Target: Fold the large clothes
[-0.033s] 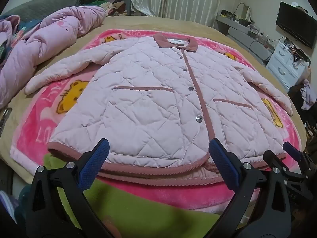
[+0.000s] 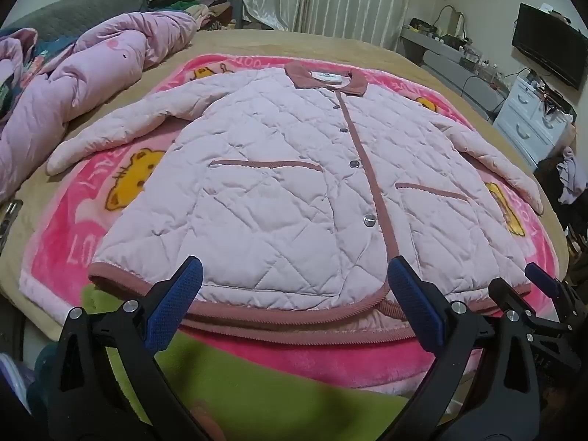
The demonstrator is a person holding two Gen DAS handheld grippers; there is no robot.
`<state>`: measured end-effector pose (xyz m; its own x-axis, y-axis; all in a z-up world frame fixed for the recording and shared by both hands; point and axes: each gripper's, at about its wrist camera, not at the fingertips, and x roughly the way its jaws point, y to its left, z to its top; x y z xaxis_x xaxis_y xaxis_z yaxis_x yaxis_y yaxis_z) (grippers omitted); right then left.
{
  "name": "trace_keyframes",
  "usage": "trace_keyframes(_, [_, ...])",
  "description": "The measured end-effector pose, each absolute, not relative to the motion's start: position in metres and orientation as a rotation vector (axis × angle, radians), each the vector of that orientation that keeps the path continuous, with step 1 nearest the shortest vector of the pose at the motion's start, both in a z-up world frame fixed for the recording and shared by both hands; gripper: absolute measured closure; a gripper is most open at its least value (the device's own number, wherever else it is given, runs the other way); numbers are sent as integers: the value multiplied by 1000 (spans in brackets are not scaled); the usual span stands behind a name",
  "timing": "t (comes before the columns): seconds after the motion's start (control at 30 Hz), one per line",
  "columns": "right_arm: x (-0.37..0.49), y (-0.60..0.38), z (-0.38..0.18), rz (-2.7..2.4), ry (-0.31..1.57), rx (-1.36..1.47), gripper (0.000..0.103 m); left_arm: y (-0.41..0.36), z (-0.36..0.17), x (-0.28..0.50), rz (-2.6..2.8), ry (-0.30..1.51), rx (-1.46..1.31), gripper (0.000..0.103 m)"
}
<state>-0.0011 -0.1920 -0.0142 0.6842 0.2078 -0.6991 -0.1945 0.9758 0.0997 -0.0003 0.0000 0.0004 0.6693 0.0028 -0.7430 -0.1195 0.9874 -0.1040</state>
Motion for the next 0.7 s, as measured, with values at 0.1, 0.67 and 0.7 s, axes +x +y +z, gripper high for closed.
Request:
trace_keyframes(0.1, [0,-192,-14,228,791,14,4,0,0,0,70,837,-147,9])
trace_keyframes(0.67, [-5,-181,-12,227,781,-6,4,-1,0,1,78,839,-138,9])
trace_keyframes(0.7, [-5,-181,-12,228,781,-6,4,0,1,0,79,838,-137,9])
